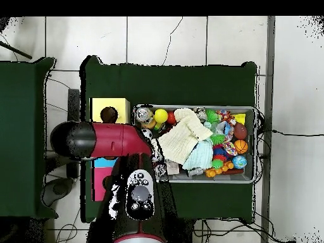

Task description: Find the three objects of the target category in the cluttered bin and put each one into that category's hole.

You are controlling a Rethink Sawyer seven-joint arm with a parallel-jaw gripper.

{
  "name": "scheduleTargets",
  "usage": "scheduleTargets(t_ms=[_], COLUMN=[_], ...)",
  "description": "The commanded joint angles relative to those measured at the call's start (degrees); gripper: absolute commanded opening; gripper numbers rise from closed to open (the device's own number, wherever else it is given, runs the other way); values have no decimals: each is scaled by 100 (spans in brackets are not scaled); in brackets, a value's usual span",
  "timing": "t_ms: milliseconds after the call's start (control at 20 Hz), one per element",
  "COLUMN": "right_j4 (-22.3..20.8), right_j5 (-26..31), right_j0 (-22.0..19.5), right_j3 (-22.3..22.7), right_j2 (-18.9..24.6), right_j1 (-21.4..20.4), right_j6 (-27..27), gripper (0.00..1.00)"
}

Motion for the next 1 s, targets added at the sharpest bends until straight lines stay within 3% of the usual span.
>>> scheduleTargets(t_ms=[50, 150, 400, 700, 1000], right_j4=[7, 72, -48, -75, -367], right_j5=[991, 1422, 3368, 3778, 4974], right_j0=[-173, -263, -677, -1242, -1575], right_j3=[-395, -707, -2281, -2834, -3880], right_j2=[44, 49, 362, 706, 986], right_j1=[104, 149, 526, 1023, 1412], right_j6=[938, 1052, 826, 56, -349], gripper=[0, 0, 0, 0, 0])
